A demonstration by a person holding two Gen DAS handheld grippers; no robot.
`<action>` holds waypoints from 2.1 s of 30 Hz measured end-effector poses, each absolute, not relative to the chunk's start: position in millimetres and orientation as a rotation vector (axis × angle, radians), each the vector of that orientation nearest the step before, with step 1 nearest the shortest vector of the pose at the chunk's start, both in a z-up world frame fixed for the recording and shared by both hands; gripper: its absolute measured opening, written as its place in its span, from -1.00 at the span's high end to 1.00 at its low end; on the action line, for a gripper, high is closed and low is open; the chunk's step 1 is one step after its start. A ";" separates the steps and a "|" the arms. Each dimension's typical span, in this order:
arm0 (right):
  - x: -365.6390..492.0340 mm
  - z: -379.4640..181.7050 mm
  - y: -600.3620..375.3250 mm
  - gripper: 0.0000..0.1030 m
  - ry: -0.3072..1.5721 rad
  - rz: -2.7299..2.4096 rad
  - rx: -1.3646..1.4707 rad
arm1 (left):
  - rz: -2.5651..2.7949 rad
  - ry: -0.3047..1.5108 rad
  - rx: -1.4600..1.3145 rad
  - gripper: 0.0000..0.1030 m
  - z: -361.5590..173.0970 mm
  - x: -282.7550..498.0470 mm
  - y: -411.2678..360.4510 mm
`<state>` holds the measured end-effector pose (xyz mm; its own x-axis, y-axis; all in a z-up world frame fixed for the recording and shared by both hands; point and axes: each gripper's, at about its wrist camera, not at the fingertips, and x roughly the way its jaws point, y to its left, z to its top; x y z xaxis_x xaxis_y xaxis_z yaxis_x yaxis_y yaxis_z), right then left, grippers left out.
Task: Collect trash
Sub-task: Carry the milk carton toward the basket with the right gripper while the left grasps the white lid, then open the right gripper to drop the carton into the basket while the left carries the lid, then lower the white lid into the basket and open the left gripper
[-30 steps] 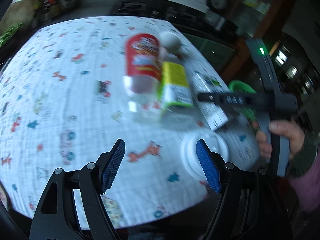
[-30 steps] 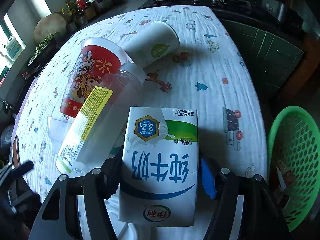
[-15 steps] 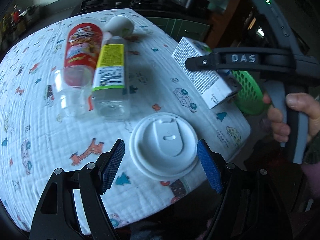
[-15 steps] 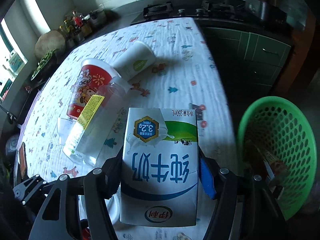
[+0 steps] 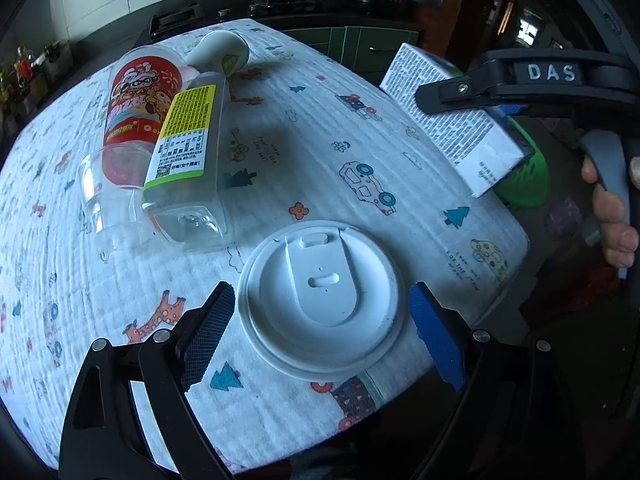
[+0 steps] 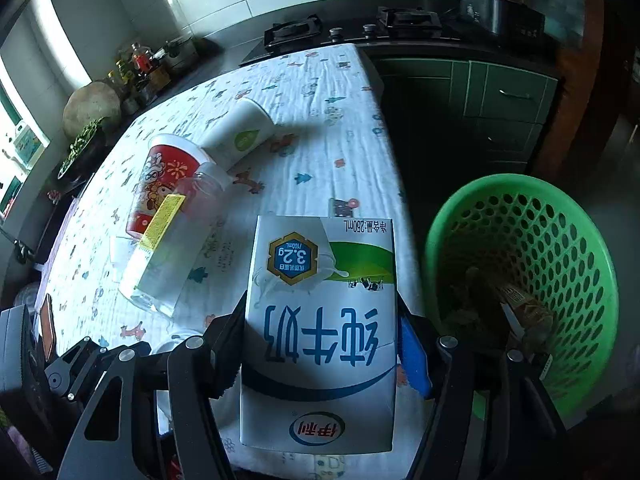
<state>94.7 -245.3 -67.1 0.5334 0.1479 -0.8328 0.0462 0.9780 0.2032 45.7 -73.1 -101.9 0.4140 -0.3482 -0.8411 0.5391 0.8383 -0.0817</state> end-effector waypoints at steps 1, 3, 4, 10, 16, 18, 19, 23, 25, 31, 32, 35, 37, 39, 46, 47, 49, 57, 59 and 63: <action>93.7 -66.6 -248.3 -0.22 1.006 0.056 0.214 | -0.558 0.993 0.224 -0.64 -102.7 46.1 -74.4; 91.5 -65.2 -253.3 -0.22 1.001 0.048 0.220 | -0.558 0.997 0.229 -0.60 -105.0 48.2 -76.1; 91.1 -65.1 -255.2 -0.22 1.000 0.046 0.222 | -0.556 0.997 0.229 -0.60 -105.4 48.3 -76.3; 87.9 -63.2 -267.4 -0.22 0.989 0.027 0.231 | -0.562 0.974 0.251 -0.52 -105.2 47.2 -81.2; 84.0 -62.6 -282.0 -0.22 0.982 -0.004 0.244 | -0.592 0.954 0.248 -0.51 -95.5 40.8 -81.6; 82.7 -62.2 -288.6 -0.22 0.979 -0.015 0.247 | -0.605 0.948 0.242 -0.51 -90.4 38.7 -81.8; 81.8 -61.6 -291.3 -0.22 0.977 -0.020 0.247 | -0.615 0.943 0.233 -0.51 -86.5 37.8 -81.6; 80.4 -58.4 -308.6 -0.22 0.966 -0.055 0.246 | -0.641 0.919 0.209 -0.51 -71.8 35.7 -82.1; 79.8 -56.6 -319.6 -0.22 0.958 -0.081 0.241 | -0.651 0.902 0.205 -0.51 -64.3 34.8 -83.3; 82.1 -56.1 -358.3 -0.22 0.945 -0.169 0.242 | -0.669 0.864 0.170 -0.51 -44.3 42.2 -87.9; 82.4 -56.4 -364.9 -0.22 0.944 -0.185 0.246 | -0.671 0.858 0.167 -0.51 -41.8 43.8 -89.2; 85.8 -57.8 -380.3 -0.23 0.941 -0.216 0.256 | -0.676 0.835 0.167 -0.51 -33.4 48.5 -94.6; 88.9 -59.7 -387.5 -0.23 0.940 -0.228 0.261 | -0.681 0.822 0.167 -0.51 -28.2 50.7 -98.1; 90.9 -61.1 -393.0 -0.26 0.935 -0.228 0.272 | -0.683 0.811 0.167 -0.51 -24.1 52.8 -101.3; 83.2 -58.1 -398.0 -0.45 0.902 -0.233 0.292 | -0.707 0.788 0.171 -0.51 -15.1 62.9 -120.1; 81.0 -57.2 -398.3 -0.45 0.899 -0.231 0.294 | -0.713 0.786 0.172 -0.51 -14.4 64.8 -124.2; 75.4 -55.2 -398.9 -0.45 0.890 -0.229 0.300 | -0.729 0.778 0.181 -0.51 -12.6 67.7 -135.2; 46.9 -41.0 -402.4 -0.45 0.863 -0.245 0.321 | -0.777 0.774 0.213 -0.51 -16.4 80.6 -176.7; 39.7 -38.4 -403.9 -0.45 0.859 -0.251 0.325 | -0.786 0.777 0.227 -0.51 -19.3 85.1 -190.5; 26.5 -35.7 -407.8 -0.45 0.857 -0.276 0.327 | -0.798 0.786 0.230 -0.51 -22.8 92.6 -210.0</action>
